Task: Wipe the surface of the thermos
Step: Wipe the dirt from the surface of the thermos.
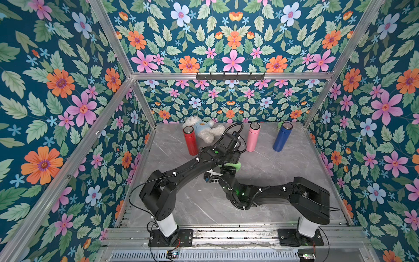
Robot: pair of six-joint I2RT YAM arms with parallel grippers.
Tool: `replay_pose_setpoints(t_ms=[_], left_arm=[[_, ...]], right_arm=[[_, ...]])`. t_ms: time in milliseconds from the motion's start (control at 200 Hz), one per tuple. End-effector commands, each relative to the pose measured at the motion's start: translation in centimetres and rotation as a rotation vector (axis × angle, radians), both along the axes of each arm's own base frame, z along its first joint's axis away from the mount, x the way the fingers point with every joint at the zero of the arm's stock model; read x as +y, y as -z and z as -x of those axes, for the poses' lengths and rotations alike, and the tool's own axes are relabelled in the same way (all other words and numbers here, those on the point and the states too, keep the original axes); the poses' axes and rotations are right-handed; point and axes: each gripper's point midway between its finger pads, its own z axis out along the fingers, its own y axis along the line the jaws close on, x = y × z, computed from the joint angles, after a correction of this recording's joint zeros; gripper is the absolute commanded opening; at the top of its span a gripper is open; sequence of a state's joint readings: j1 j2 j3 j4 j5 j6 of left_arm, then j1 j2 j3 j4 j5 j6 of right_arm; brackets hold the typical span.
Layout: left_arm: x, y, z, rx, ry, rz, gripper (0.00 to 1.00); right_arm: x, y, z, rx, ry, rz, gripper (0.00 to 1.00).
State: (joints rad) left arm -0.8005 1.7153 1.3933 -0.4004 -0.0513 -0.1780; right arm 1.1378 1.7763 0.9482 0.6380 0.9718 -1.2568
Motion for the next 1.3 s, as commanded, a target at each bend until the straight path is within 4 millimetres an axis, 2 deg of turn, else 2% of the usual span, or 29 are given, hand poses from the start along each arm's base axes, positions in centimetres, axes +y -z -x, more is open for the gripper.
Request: replay_pose_setpoints(t_ms=[0, 125, 310, 420, 540, 605, 695, 800, 950, 1050, 1075, 1135, 1295], left_arm=[[4.3, 5.4, 5.1, 0.257, 0.033, -0.240, 0.00], [4.8, 5.8, 5.4, 0.280, 0.038, -0.273, 0.00], [5.1, 6.3, 5.7, 0.309, 0.045, -0.310, 0.00], [5.2, 6.5, 5.6, 0.313, 0.041, -0.323, 0.00], [5.3, 6.5, 5.5, 0.317, 0.032, -0.339, 0.00], [5.8, 6.7, 5.9, 0.339, 0.028, -0.362, 0.00], [5.9, 6.7, 5.9, 0.346, 0.023, -0.366, 0.00], [6.0, 6.8, 6.0, 0.354, 0.016, -0.375, 0.00], [6.3, 7.0, 6.0, 0.367, 0.002, -0.403, 0.00], [6.5, 6.9, 5.9, 0.363, -0.010, -0.421, 0.00], [6.6, 6.8, 5.8, 0.359, -0.015, -0.425, 0.00], [6.6, 6.7, 5.8, 0.353, -0.018, -0.426, 0.00], [6.8, 6.7, 6.1, 0.357, -0.019, -0.425, 0.00]], right_arm=[[-2.1, -4.1, -1.1, -0.123, 0.104, -0.007, 0.00], [-3.3, -1.5, -1.4, -0.082, 0.130, 0.023, 0.00], [-4.3, 6.3, -0.9, 0.093, 0.178, 0.034, 0.00], [-4.6, 10.2, -0.5, 0.184, 0.212, 0.029, 0.00], [-4.3, 12.1, -0.5, 0.209, 0.224, 0.035, 0.00], [-3.9, 11.6, -0.7, 0.199, 0.223, 0.031, 0.00], [-3.3, 9.5, -1.3, 0.148, 0.217, 0.020, 0.00], [-2.6, 5.5, -2.2, 0.040, 0.212, 0.014, 0.00], [-1.8, -1.9, -3.1, -0.180, 0.217, 0.011, 0.00], [-1.7, -4.8, -3.5, -0.287, 0.243, 0.048, 0.00], [-1.7, -5.1, -3.7, -0.303, 0.251, 0.062, 0.00], [-1.8, -4.4, -4.0, -0.297, 0.253, 0.091, 0.00], [-2.3, -0.7, -4.2, -0.245, 0.276, 0.096, 0.00]])
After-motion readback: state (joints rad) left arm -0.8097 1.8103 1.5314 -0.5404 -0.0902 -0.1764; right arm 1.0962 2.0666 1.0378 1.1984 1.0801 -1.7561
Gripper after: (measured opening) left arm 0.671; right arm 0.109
